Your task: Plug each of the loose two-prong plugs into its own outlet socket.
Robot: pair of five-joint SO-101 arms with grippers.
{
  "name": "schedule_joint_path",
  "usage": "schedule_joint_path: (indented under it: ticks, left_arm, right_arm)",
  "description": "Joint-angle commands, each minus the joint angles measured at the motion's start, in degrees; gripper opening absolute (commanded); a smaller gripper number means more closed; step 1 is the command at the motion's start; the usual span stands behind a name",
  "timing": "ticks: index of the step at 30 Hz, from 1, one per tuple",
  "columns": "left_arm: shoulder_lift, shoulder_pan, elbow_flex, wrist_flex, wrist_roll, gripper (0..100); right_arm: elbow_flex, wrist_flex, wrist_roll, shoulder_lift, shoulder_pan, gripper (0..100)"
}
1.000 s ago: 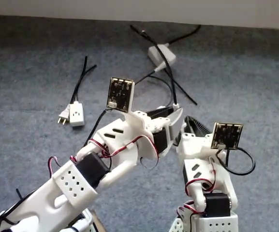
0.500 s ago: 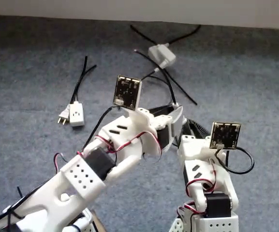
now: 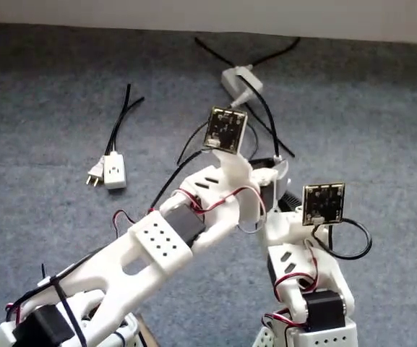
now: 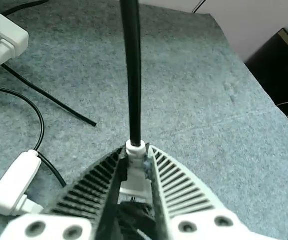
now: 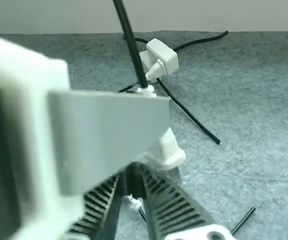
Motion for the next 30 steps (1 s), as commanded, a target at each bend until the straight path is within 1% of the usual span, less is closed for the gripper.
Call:
schedule_joint_path:
  ticks: [1,9,13,17,19,22,24,26,28,30]
  left_arm:
    - [-2.59,1.01,-2.68,4.4,-0.62,1]
    - [-12.0,0.92,-2.51,15.91,-0.88,1]
    - [-13.93,1.01,-2.51,19.43,-0.88,1]
    - [-14.37,0.66,-2.51,19.43,-0.88,1]
    - [-14.29,0.48,-2.68,18.37,-0.97,1]
    - [-13.41,-2.77,-2.59,12.04,-0.97,1]
    - [-10.42,-5.67,-3.38,8.0,-0.97,1]
    - [-5.67,-8.31,-5.85,5.98,-0.97,1]
    - [0.04,-10.33,-9.8,7.56,-0.97,1]
    - [5.14,-11.91,-15.34,11.87,-1.76,1]
  right_arm:
    - [-1.89,-2.59,1.93,0.04,2.51,0.6]
    - [0.75,-6.55,2.2,0.13,5.05,0.6]
    - [0.75,-6.55,2.2,0.13,5.05,0.6]
    - [0.57,-6.2,2.2,0.13,5.05,0.6]
    - [0.48,-4.26,2.2,-0.4,4.79,0.6]
    - [-0.4,-1.45,2.64,-0.48,4.79,0.6]
    - [-1.36,0.57,4.48,-0.48,4.79,0.6]
    - [-1.45,1.98,5.1,-0.48,5.05,0.9]
    - [-1.36,3.03,5.1,-0.48,5.67,0.9]
    - [-1.45,3.03,5.01,-0.48,8.31,0.9]
